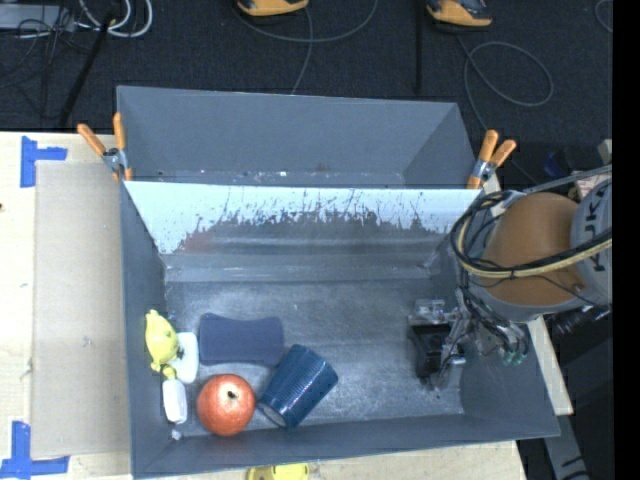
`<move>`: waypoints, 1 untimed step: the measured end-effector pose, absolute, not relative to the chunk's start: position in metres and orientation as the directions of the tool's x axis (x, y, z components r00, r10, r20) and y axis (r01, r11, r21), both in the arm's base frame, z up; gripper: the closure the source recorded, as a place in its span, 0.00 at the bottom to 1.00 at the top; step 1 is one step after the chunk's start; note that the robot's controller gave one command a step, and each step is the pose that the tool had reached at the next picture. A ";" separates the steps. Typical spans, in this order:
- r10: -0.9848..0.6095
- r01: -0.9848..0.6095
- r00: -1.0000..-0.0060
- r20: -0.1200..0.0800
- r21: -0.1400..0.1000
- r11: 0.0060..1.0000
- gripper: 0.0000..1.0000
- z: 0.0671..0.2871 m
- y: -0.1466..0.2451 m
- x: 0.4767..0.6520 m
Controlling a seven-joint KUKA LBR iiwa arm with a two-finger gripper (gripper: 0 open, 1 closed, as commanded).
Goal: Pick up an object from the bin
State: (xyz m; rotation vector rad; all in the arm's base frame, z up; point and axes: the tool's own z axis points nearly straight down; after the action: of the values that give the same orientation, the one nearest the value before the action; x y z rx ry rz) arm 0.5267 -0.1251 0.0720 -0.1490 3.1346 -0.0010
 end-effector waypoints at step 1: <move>-0.193 -0.193 -0.981 -0.010 0.003 0.981 1.00 0.072 -0.132 0.515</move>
Offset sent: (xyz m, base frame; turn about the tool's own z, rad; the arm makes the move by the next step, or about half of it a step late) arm 0.0544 -0.0282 -0.0014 -0.1243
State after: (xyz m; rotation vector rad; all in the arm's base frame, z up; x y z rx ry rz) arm 0.5152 -0.1316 0.0720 -0.3043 3.1175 0.0064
